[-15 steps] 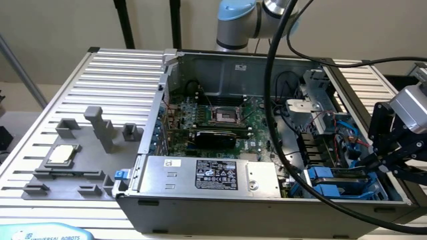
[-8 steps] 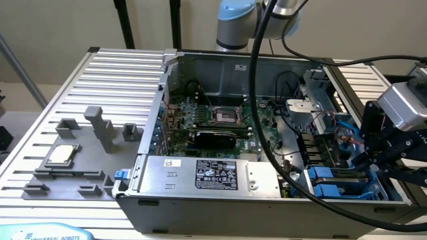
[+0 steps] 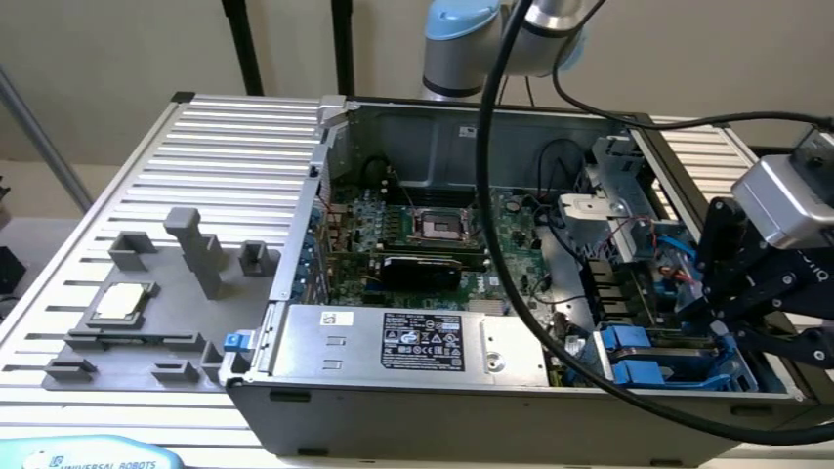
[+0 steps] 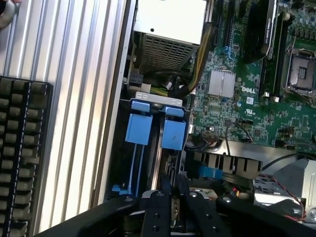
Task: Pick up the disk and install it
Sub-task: 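Insert the first disk wire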
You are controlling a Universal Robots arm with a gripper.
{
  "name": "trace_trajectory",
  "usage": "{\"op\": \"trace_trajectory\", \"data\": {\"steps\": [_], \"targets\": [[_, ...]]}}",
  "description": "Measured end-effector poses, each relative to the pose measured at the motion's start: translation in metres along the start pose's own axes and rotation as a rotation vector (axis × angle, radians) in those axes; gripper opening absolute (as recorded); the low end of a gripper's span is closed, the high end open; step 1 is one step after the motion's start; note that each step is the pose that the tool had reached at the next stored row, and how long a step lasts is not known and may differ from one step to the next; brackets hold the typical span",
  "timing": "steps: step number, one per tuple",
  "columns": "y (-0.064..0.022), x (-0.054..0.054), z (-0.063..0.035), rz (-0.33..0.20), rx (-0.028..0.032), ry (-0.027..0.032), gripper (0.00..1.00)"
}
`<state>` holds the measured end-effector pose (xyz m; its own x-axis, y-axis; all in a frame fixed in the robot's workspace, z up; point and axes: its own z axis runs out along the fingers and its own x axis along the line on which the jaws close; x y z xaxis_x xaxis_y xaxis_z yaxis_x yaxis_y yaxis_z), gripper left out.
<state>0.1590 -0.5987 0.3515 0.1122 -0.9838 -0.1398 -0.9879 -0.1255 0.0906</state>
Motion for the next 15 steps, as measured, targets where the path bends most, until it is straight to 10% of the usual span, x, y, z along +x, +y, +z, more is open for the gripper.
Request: {"op": "trace_trajectory", "data": {"steps": [4, 9, 15], "targets": [[-0.0001, 0.0003, 0.0024, 0.049, -0.0120, -0.0062, 0.16], [-0.0005, 0.0005, 0.0046, 0.114, -0.0094, -0.0104, 0.16], [-0.0011, 0.0007, 0.0072, 0.150, -0.0062, 0.0135, 0.16]]}}
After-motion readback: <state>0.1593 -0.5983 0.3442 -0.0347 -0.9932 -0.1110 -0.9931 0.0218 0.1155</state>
